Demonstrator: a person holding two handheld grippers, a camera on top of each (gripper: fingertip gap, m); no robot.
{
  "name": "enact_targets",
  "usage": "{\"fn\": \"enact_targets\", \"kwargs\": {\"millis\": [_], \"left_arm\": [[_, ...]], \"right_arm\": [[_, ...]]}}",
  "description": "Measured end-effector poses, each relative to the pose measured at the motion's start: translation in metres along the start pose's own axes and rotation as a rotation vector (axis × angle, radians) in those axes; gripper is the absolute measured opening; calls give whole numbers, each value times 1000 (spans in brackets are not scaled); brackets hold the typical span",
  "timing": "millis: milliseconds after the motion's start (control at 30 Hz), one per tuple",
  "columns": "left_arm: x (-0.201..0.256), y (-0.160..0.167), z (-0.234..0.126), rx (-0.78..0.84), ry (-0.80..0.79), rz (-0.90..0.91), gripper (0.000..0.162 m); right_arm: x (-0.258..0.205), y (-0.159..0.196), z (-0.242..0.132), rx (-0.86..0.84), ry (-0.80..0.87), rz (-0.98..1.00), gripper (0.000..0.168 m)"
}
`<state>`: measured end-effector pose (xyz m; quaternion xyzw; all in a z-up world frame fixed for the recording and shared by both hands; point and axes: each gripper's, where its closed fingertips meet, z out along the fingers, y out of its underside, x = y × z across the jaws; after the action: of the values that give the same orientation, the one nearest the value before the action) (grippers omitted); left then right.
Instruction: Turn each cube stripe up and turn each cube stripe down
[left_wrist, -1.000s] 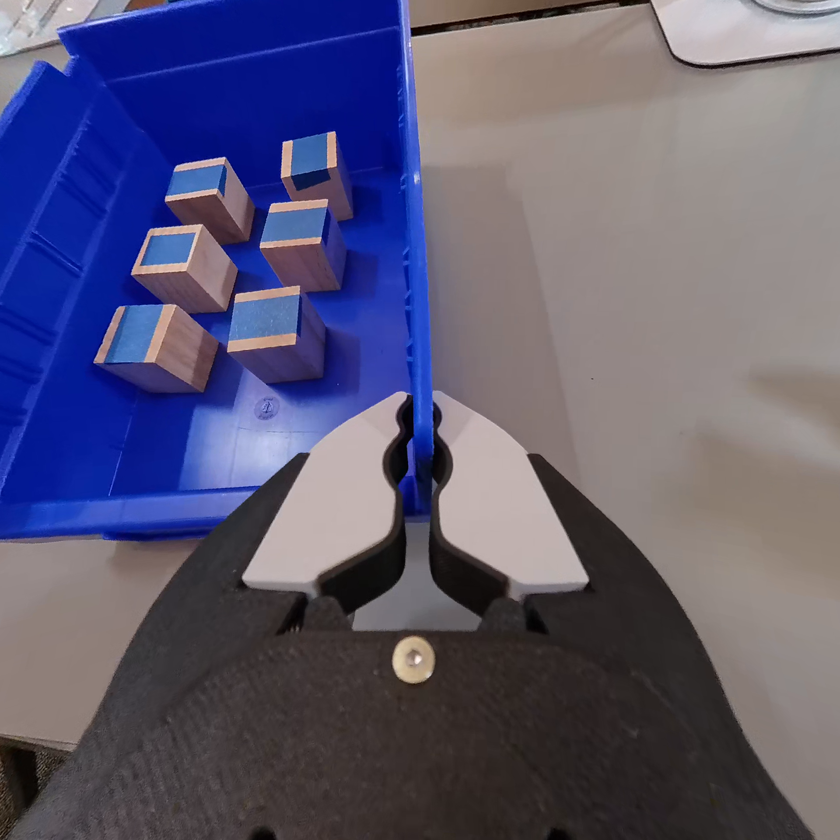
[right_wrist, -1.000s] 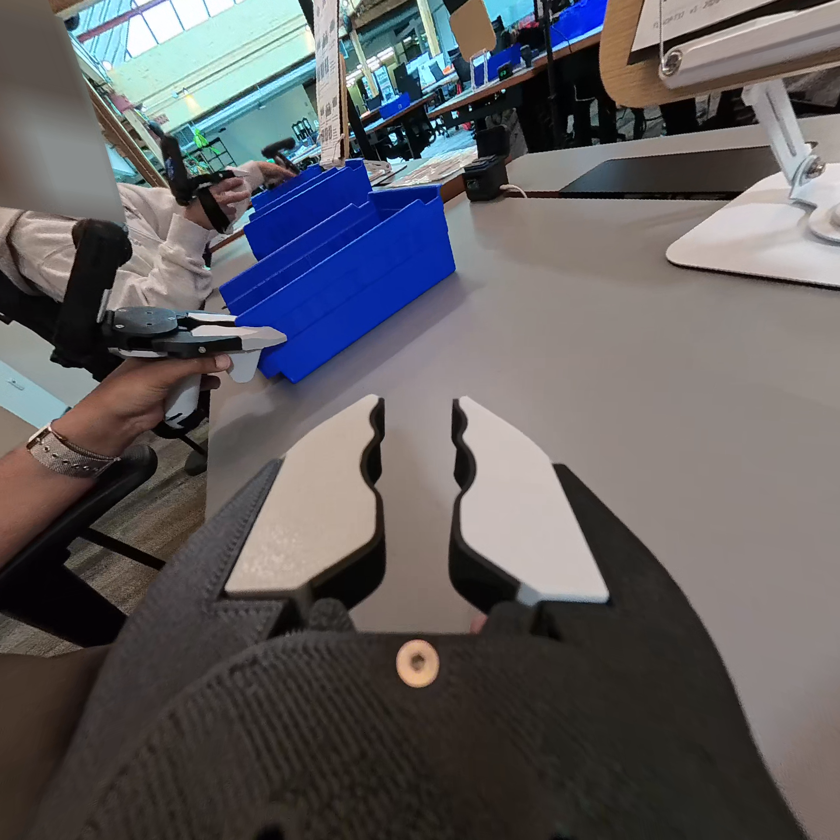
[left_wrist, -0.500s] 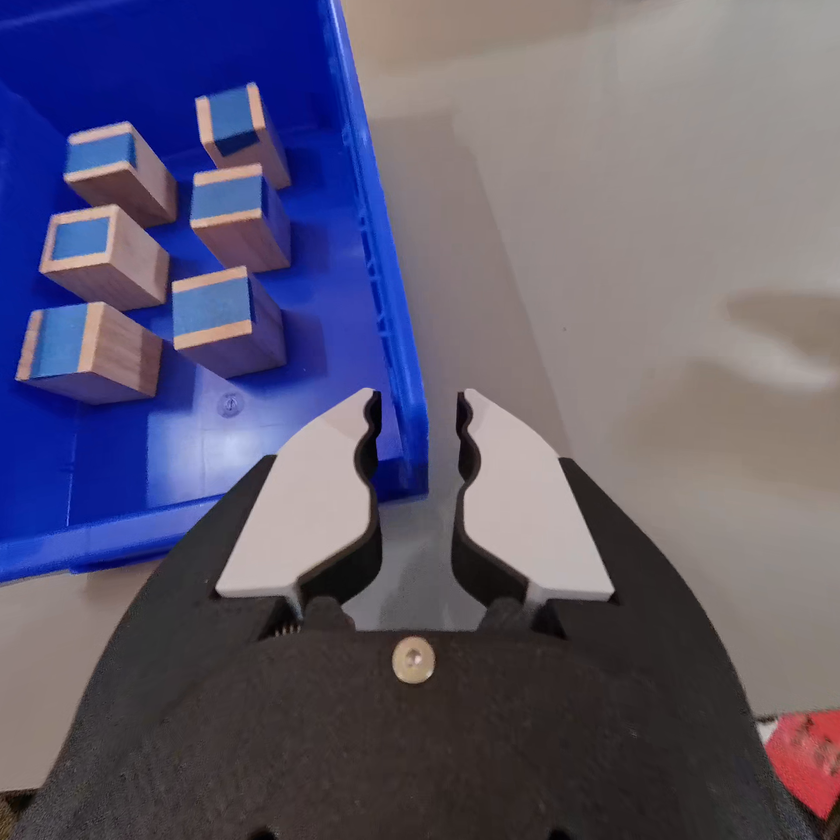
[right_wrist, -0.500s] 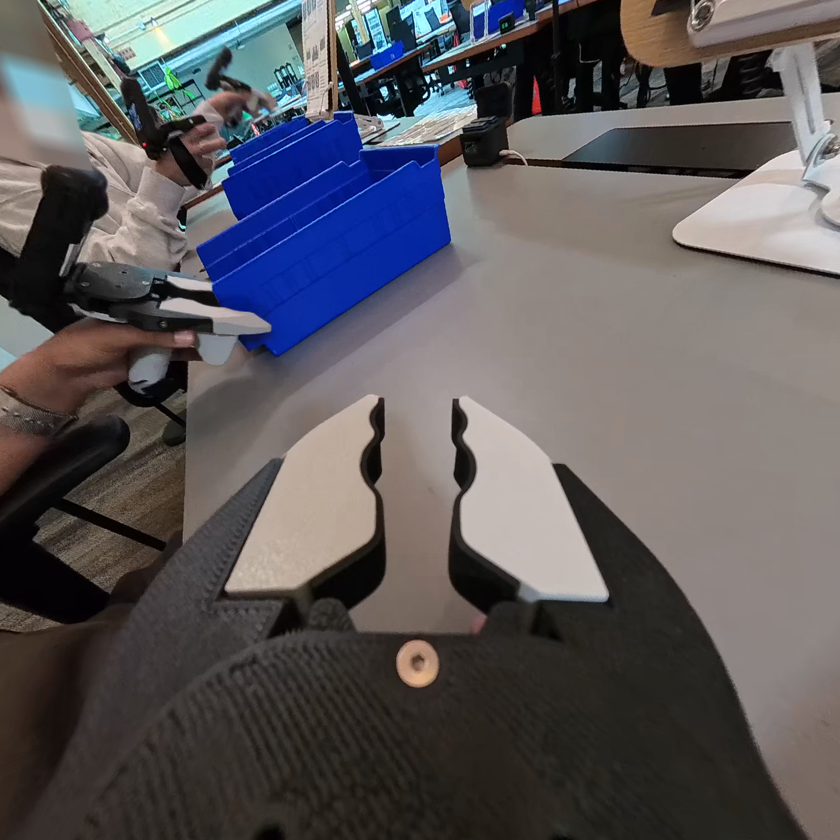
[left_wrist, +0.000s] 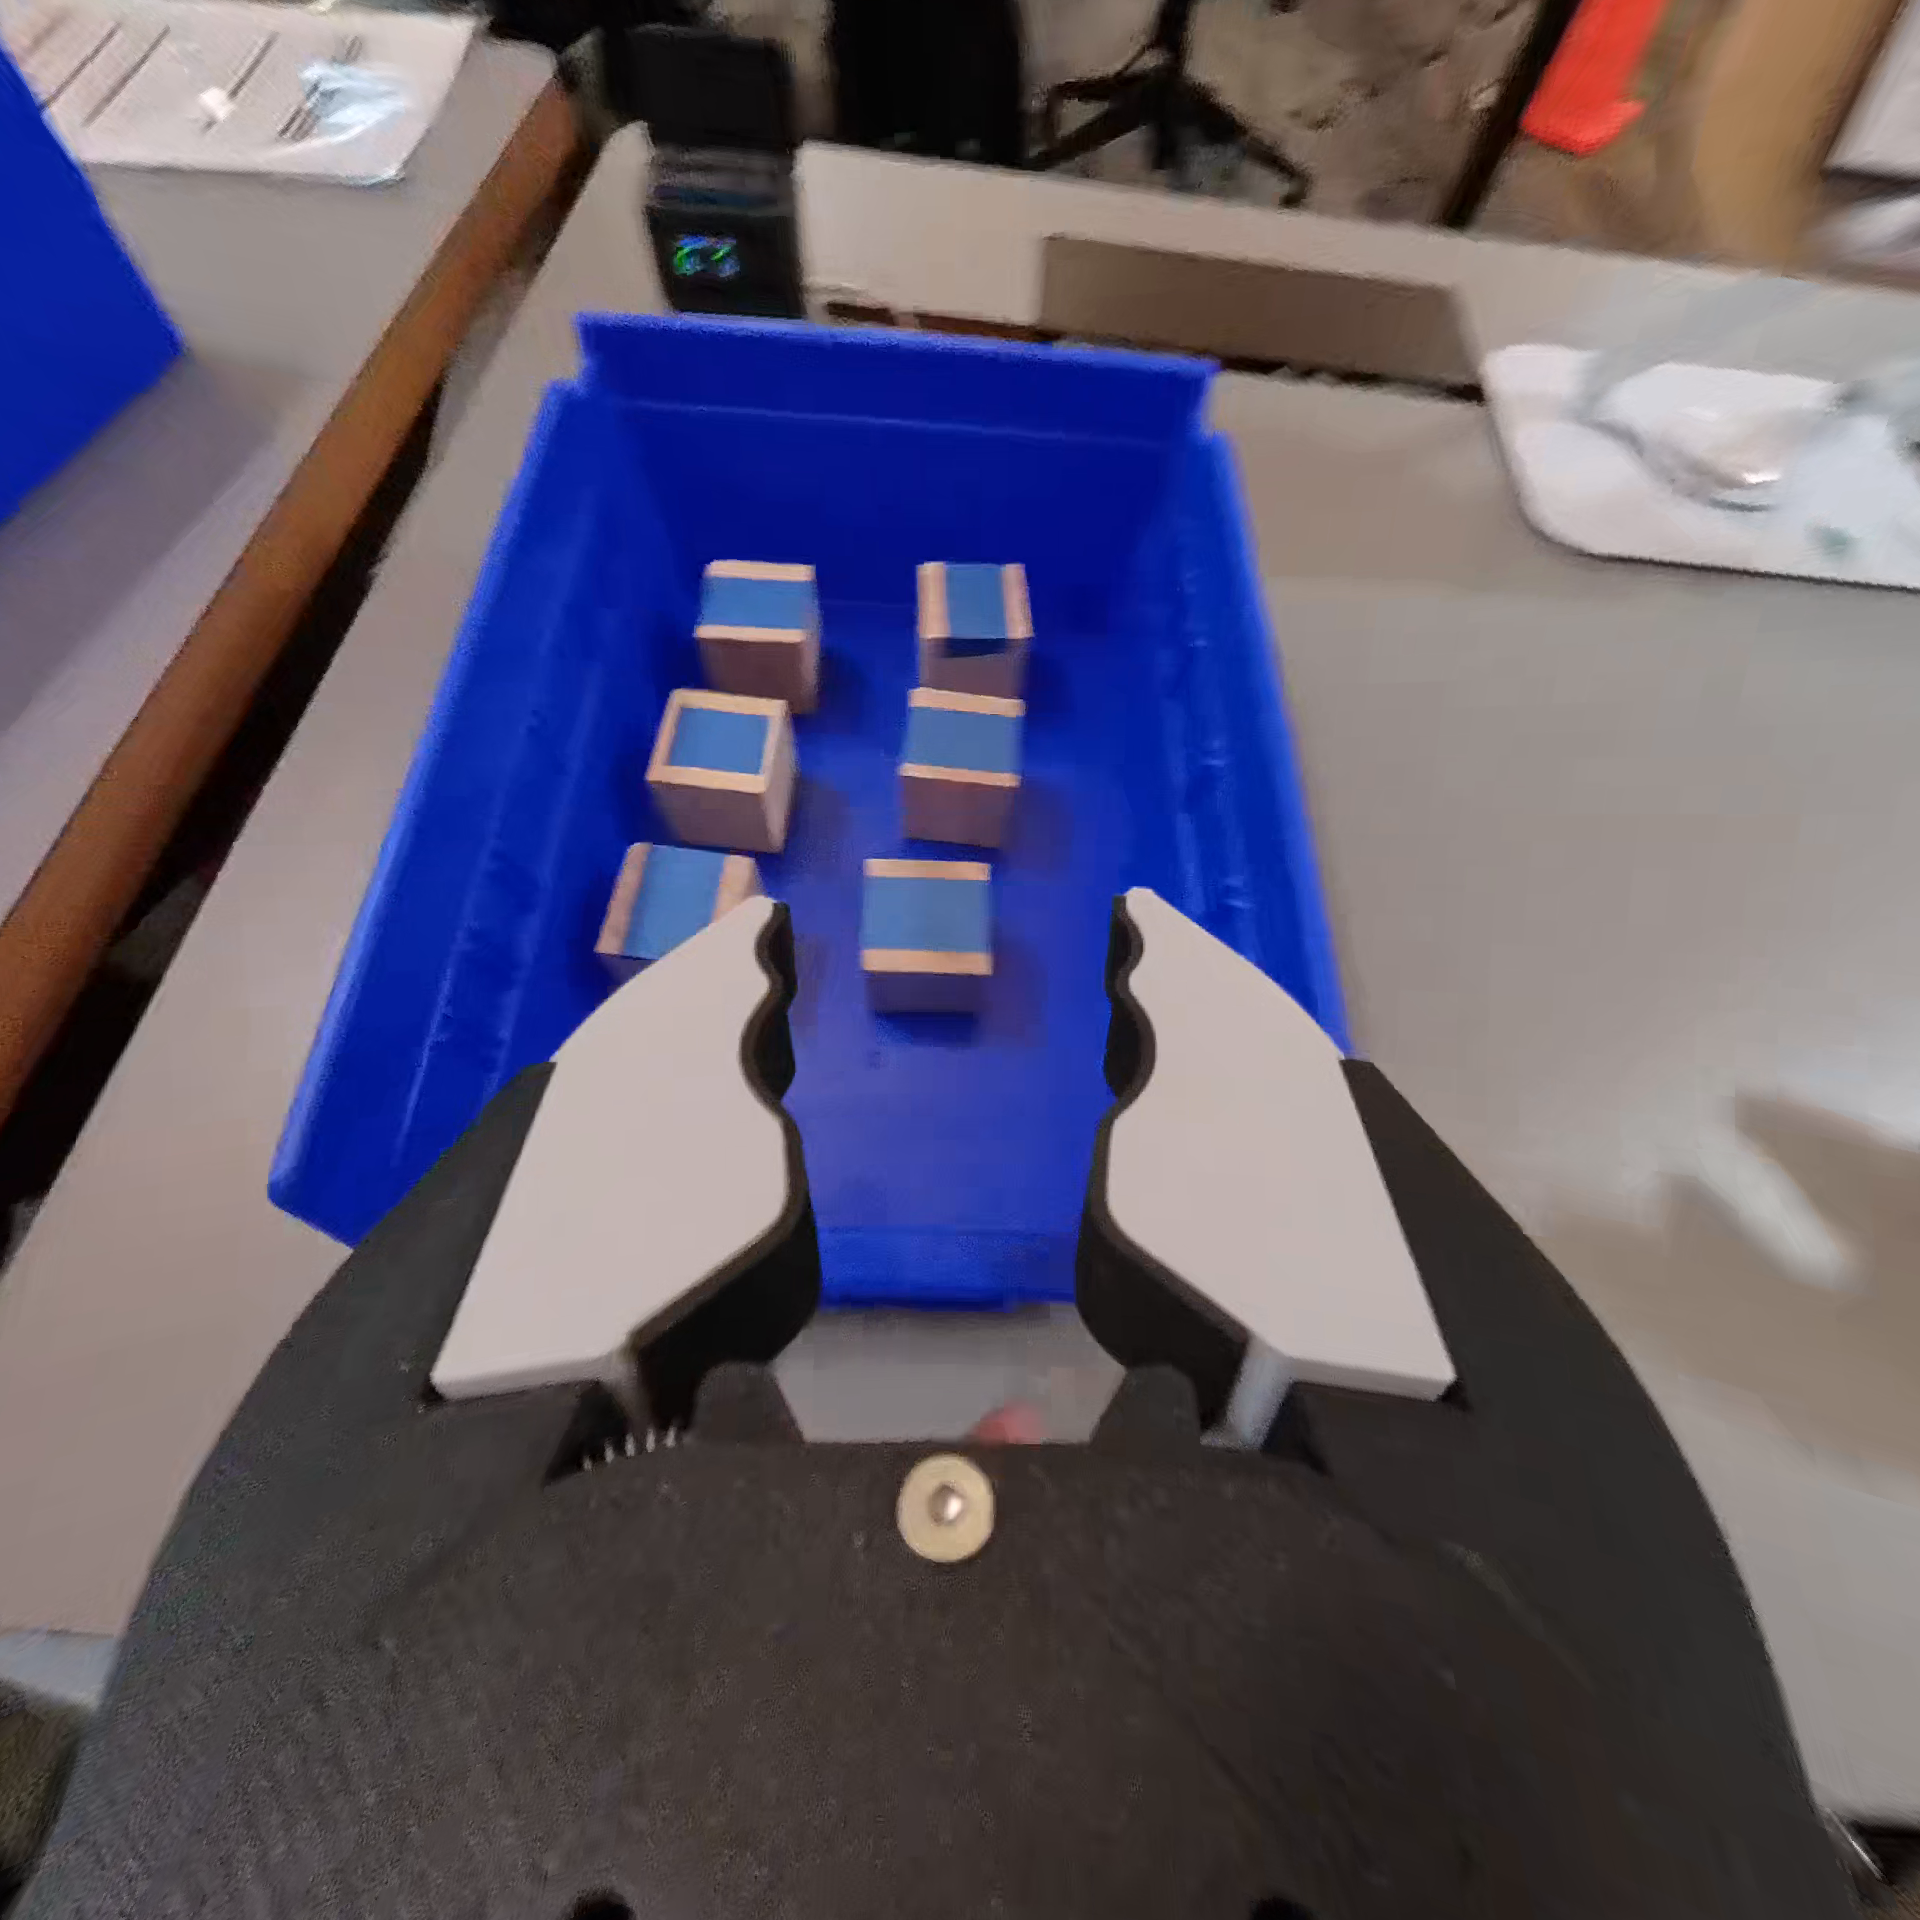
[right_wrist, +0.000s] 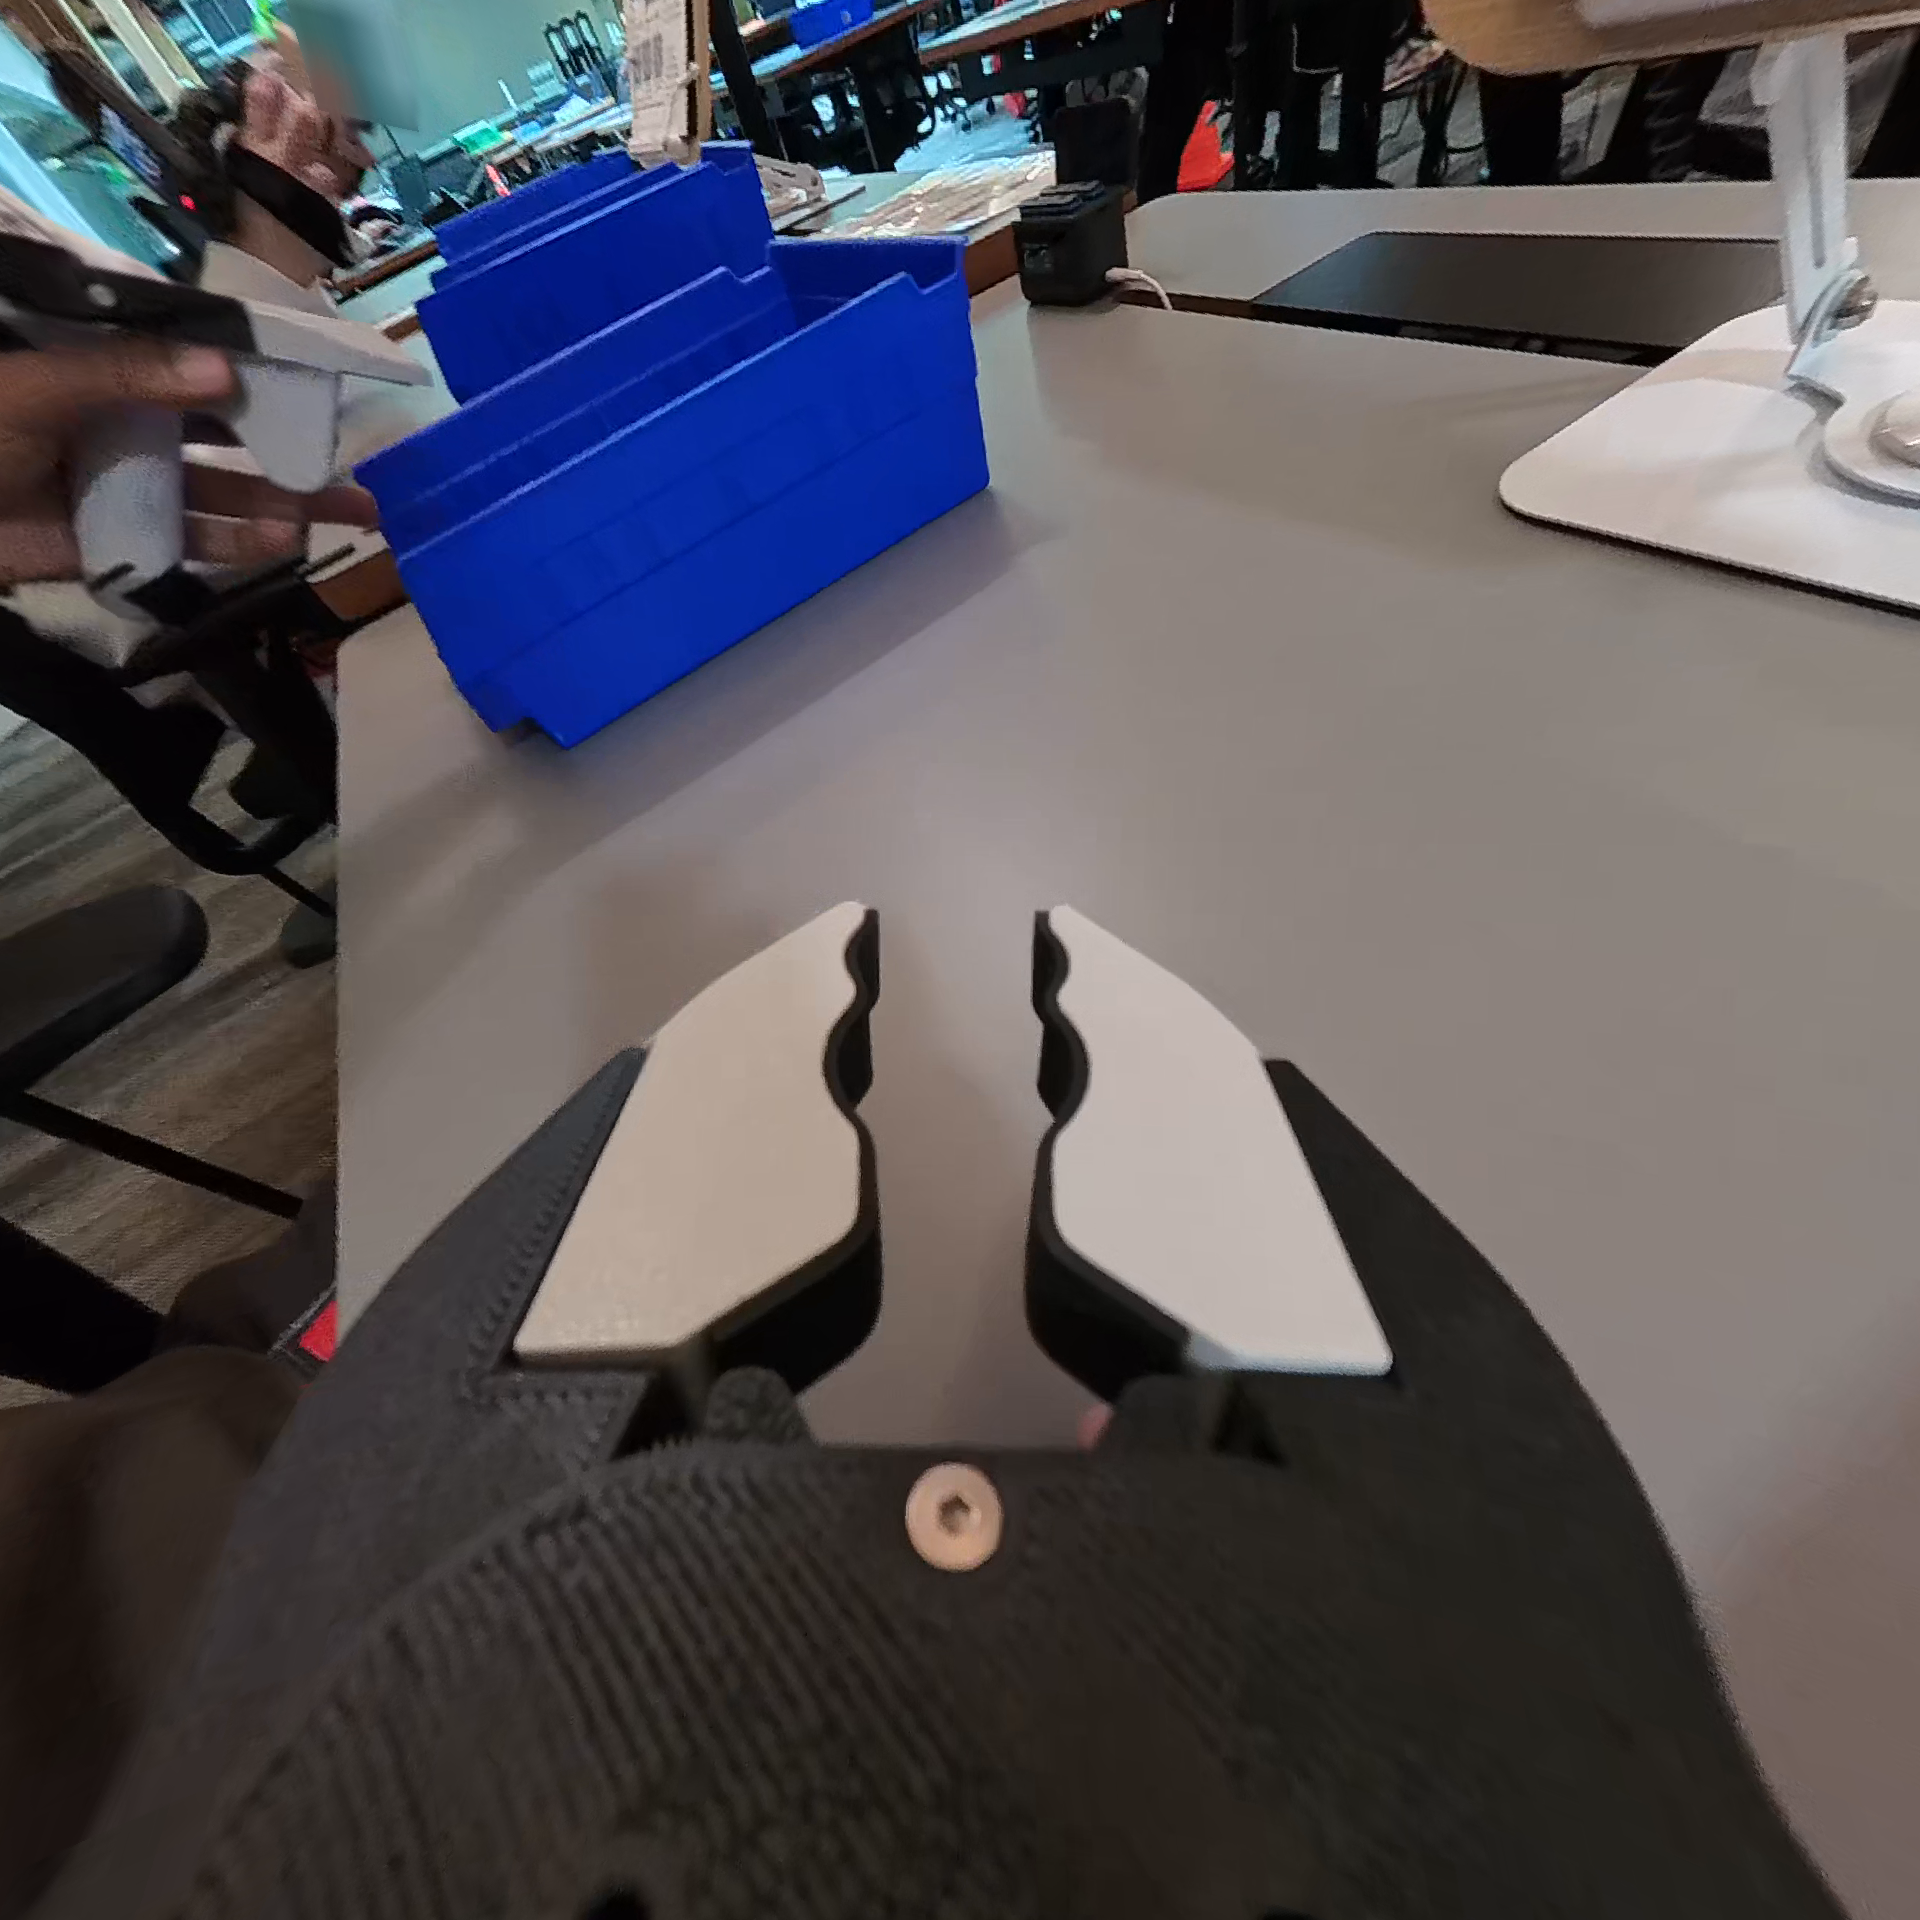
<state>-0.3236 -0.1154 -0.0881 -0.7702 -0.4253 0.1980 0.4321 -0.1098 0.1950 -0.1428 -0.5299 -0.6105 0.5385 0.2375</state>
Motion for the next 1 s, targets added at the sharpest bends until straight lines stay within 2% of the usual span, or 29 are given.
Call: {"fn": "enact_targets", "kwargs": {"millis": [133,200,433,600,633,733,867,933,1000], "left_arm": [[-12,25,48,-180,-94,64,65],[-16,31,61,-225,-121,129,61],[-11,51,96,-406,-36,141,61],[-19,77,106,-585,-11,136,59],[-20,76,108,-573,-4,135,47],[-12,51,104,-457,81,79,48],[3,-35,64,-113,135,42,48],[31,-77,33,80,264,13,48],[69,-106,4,221,445,-19,47]], "right_arm": [[9,8,-8,-21,59,-23,29],[11,9,-15,-18,79,-18,29],[27,17,-47,-1,197,-7,28],[34,17,-69,37,246,30,28],[35,17,-72,46,253,35,28],[36,14,-80,71,263,54,27],[37,15,-81,73,261,69,27],[37,16,-78,70,257,67,27],[35,17,-75,57,250,60,27]]}}
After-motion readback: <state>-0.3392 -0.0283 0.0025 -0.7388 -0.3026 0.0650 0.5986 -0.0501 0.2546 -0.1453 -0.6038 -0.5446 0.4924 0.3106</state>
